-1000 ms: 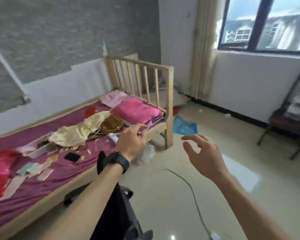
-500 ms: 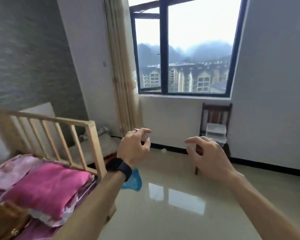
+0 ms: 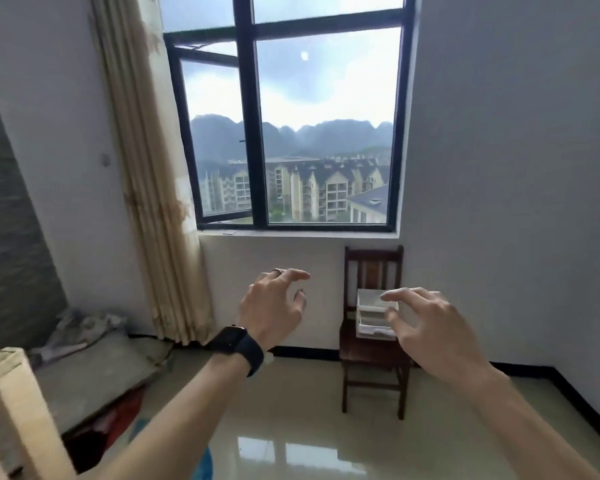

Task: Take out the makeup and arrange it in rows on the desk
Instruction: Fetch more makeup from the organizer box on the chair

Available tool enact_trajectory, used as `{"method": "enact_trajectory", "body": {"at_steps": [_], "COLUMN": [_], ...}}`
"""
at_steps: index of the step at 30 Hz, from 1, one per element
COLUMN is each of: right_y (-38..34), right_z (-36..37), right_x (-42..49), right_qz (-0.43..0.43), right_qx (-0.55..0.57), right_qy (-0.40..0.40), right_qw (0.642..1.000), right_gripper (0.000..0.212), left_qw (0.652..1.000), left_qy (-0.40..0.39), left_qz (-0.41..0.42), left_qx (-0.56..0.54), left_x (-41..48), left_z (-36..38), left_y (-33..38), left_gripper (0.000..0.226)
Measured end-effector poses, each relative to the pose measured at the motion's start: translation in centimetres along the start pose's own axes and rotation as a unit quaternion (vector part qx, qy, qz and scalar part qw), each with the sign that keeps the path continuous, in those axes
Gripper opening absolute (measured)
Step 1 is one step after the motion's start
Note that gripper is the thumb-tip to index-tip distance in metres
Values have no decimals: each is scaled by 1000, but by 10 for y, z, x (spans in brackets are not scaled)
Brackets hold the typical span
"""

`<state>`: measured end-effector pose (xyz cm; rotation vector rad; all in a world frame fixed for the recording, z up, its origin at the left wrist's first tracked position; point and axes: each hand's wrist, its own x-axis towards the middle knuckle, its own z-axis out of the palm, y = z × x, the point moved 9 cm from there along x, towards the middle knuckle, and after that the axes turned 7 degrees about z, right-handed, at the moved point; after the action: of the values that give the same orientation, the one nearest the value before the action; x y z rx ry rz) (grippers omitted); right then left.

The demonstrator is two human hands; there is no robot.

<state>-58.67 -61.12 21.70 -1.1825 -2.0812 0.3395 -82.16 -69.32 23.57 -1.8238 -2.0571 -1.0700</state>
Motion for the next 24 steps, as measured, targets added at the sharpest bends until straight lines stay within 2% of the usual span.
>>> {"method": "enact_trajectory", "body": {"at_steps": [5,14,19,24], "right_y": [75,227,313,397], "right_z": [25,94,163,256], "right_x": [101,242,289,339], "right_qz": [25,81,134,179], "right_qx": [7,-4,-20,-51], "right_qy": [13,-46,-93,-177], "right_qw": [1000,996,986,966], "right_gripper": [20,20,20,24], "left_qw": [1000,994,983,963], "left_qy": [-18,-65,-143,-228], "left_qz": [18,-12,-48,-83], "left_qx": [-14,-87,-100,-119], "left_x": [101,234,268,299], "left_z": [93,269,394,529], "left_y": [-17,-61,-107,-160], "left_gripper": [31,30,30,31]}}
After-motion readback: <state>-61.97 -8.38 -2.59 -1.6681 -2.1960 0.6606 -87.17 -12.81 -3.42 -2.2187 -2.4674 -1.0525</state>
